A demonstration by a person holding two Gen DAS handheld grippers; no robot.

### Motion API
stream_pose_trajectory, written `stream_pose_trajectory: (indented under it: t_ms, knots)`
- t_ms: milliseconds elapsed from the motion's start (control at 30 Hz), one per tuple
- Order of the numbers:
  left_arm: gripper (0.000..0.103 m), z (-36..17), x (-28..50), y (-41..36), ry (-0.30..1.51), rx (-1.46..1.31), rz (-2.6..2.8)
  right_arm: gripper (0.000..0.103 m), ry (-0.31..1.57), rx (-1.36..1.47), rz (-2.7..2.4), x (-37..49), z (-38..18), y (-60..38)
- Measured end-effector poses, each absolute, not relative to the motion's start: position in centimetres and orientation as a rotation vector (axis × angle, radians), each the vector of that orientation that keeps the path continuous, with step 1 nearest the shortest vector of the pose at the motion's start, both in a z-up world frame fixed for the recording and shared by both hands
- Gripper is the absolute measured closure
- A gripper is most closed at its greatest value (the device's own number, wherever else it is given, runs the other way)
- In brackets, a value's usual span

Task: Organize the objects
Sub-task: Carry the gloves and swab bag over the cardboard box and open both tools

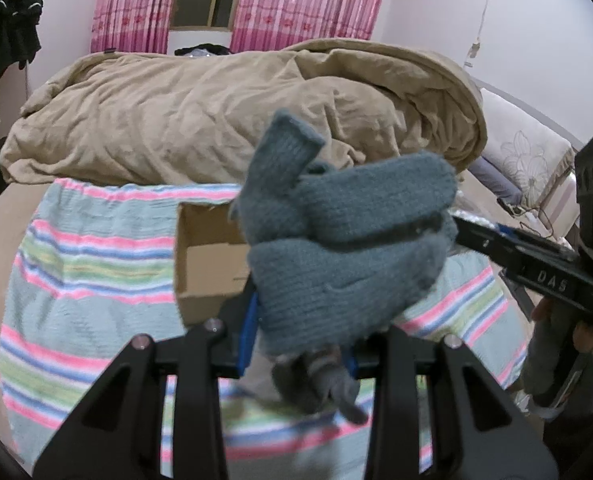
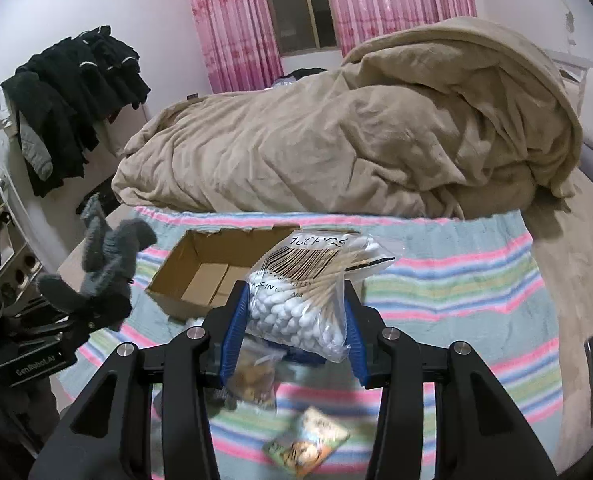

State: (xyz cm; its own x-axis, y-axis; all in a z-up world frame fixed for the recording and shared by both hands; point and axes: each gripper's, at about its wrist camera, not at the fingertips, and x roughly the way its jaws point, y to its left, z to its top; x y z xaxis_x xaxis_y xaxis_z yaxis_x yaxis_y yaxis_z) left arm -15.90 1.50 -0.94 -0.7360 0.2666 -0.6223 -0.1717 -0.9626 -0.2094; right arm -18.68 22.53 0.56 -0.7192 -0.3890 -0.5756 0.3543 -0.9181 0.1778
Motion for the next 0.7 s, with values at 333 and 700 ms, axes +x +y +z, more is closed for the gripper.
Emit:
stream_pose_trajectory:
  t_ms: [333,700]
  knots:
    - [0.068,-4.3,-23.7,3.3,-0.253,-1.079,2.648,0.057,-0.063,0.913,-2.526,-23.9,-1.8,20.8]
    - [0.064,-8.8,-27.8,4.1,-0.229,-1.258,2.559,0.056,-0.114,1.009,-2.493,-26.7,-5.9,19.8]
